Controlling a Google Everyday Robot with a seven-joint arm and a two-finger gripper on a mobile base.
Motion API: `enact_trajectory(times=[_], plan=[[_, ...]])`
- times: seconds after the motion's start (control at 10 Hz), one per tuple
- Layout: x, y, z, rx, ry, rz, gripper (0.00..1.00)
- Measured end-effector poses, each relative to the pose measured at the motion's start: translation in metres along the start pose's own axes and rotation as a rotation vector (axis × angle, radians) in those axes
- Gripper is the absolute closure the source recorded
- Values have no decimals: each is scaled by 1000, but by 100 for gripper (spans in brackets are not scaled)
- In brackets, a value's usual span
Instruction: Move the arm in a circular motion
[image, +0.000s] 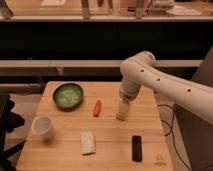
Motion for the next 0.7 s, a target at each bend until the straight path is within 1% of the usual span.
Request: enact_trajectory(times=[0.1, 0.4, 0.5, 0.7], plan=[[0, -1, -1, -4, 0, 20, 20], [17, -4, -3, -13, 1, 67, 20], [16, -4, -4, -15, -1, 80, 20], [8, -3, -4, -14, -7, 84, 20]])
